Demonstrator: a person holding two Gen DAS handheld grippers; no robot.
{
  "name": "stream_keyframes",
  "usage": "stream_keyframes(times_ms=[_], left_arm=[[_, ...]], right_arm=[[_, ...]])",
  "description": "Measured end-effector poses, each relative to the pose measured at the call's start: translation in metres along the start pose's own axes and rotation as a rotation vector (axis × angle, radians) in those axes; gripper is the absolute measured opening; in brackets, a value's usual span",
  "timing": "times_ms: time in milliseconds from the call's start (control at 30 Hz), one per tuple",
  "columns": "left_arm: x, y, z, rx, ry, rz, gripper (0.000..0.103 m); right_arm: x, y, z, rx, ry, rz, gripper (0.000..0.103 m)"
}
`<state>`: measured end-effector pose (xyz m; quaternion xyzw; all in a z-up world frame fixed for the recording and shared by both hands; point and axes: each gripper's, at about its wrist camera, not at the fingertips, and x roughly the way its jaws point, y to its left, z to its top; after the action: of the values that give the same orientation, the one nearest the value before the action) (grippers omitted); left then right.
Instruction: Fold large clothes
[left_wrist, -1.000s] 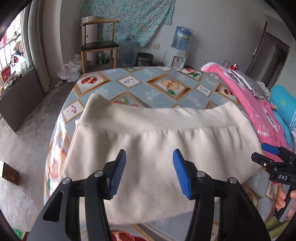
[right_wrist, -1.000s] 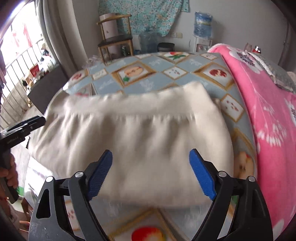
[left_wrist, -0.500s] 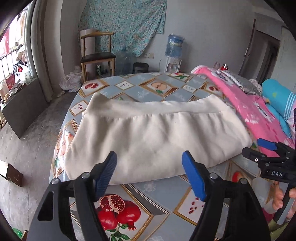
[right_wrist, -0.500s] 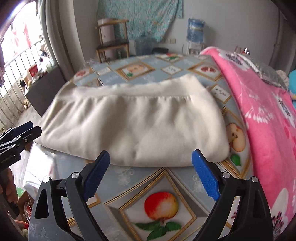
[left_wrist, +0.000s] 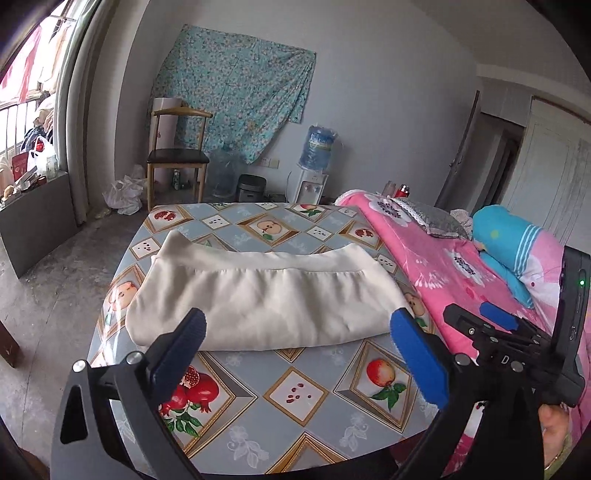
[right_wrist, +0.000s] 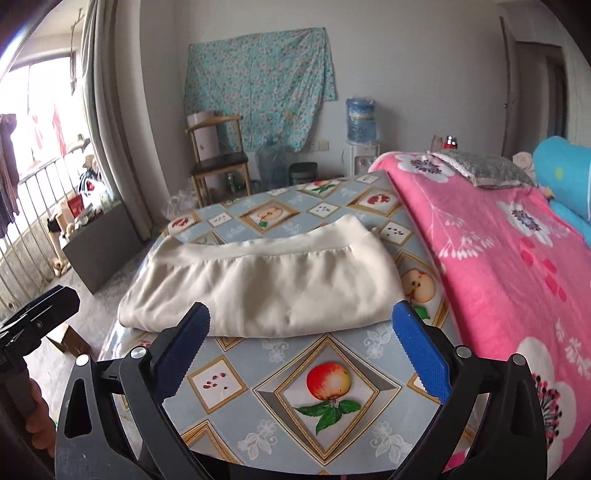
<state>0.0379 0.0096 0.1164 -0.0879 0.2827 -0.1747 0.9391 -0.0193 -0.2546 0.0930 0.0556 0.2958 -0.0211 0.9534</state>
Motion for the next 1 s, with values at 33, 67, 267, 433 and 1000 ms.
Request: stream_keyframes(times_ms=[33, 67, 267, 433, 1000], left_arm=[[-0.003, -0.001, -0.001, -0.005, -0.002, -0.001, 0.098], [-0.005, -0.003, -0.003, -0.006, 0.006, 0.013, 0.098], [0.001, -0.011, -0.012, 0.042, 0.061, 0.211, 0.098], [0.01, -0.006, -0.017, -0.021, 0.077, 0.302, 0.098], [0.054, -0.01, -0.028, -0.017, 0.208, 0.404, 0.098]], right_arm=[[-0.002, -0.002, -0.001, 0.001, -0.003, -0.011, 0.096], [-0.003, -0.002, -0.002, -0.003, 0.0, -0.021, 0.096], [-0.008, -0.012, -0.012, 0.016, 0.018, -0.07, 0.096], [-0.006, -0.012, -0.017, 0.013, 0.031, -0.099, 0.096], [0.027, -0.008, -0.025, -0.045, 0.126, -0.152, 0.096]])
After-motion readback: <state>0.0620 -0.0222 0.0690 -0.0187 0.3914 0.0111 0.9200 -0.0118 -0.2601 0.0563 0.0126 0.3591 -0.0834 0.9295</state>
